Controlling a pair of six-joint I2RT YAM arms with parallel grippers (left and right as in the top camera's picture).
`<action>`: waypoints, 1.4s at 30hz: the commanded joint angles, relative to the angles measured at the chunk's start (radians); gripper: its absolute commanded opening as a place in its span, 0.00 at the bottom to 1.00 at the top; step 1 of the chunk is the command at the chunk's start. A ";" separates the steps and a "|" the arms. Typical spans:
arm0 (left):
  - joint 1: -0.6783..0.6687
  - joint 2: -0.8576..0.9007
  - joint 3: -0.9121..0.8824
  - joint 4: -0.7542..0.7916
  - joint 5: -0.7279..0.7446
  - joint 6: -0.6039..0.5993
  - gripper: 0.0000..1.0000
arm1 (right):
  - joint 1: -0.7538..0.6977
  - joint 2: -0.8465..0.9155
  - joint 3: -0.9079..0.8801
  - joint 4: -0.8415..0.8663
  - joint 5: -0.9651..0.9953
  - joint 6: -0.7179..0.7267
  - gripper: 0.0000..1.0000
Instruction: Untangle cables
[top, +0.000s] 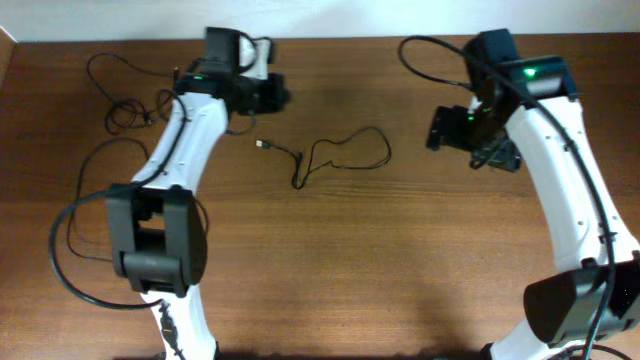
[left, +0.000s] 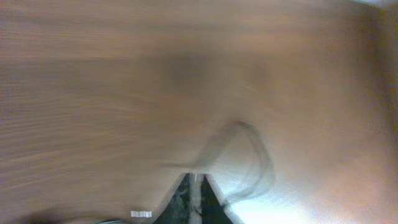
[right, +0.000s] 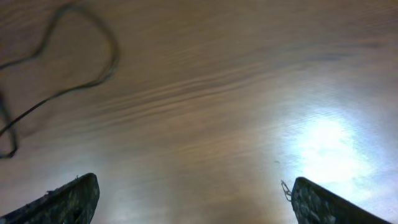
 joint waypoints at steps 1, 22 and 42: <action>-0.077 -0.008 0.003 -0.013 0.275 0.024 0.92 | -0.118 -0.006 -0.001 -0.037 0.049 0.016 0.99; -0.232 -0.007 -0.112 -0.281 -0.181 0.623 0.79 | -0.204 -0.006 -0.001 -0.046 0.036 -0.090 0.99; 0.031 -0.002 -0.203 0.085 -0.784 0.111 0.00 | -0.204 -0.006 -0.002 -0.063 0.007 -0.089 0.99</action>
